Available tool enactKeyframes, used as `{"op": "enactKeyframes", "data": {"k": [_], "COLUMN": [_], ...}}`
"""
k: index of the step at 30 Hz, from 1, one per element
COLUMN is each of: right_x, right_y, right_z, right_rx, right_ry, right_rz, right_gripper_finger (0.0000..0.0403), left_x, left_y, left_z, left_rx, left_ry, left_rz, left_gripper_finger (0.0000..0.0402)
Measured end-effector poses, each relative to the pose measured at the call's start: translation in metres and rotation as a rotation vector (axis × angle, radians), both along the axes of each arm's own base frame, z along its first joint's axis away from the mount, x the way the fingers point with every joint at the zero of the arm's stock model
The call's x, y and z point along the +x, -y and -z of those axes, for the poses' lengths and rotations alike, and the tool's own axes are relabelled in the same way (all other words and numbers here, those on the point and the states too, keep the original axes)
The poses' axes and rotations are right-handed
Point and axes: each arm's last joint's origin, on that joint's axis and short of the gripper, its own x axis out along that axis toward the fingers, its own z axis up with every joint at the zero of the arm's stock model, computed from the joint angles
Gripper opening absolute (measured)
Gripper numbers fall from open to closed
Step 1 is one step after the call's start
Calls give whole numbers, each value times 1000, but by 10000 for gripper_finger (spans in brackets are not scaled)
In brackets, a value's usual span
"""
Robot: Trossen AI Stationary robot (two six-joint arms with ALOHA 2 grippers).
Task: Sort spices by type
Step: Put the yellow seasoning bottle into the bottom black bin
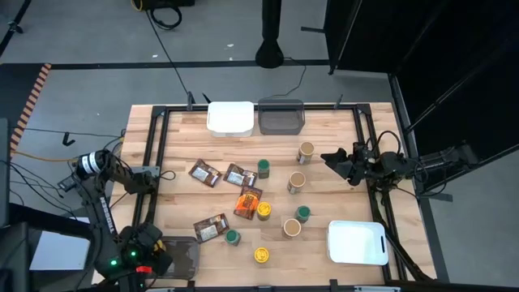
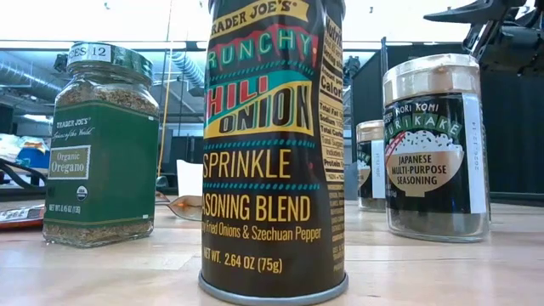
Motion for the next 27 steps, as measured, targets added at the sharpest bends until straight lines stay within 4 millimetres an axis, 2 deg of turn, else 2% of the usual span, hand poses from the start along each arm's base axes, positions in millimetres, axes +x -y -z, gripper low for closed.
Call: {"op": "enactKeyframes", "data": {"k": [9,14,21,27], "right_x": [0,0,0,0], "right_y": [-1,-1,-1,-1], "right_z": [0,0,0,0], "right_rx": [-6,-7,-8,-10], "right_ry": [1,1,1,0], "right_rz": [-22,-26,-25,-25], "right_gripper_finger": [287,287,287,287], "left_x": [0,1,3,3], "left_y": [-1,2,6,4], "left_z": [4,2,-11,-30], "left_rx": [5,-22,-34,3], "left_ry": [-2,19,25,16], "left_rz": [10,24,50,51], "left_gripper_finger": [240,264,304,310]}}
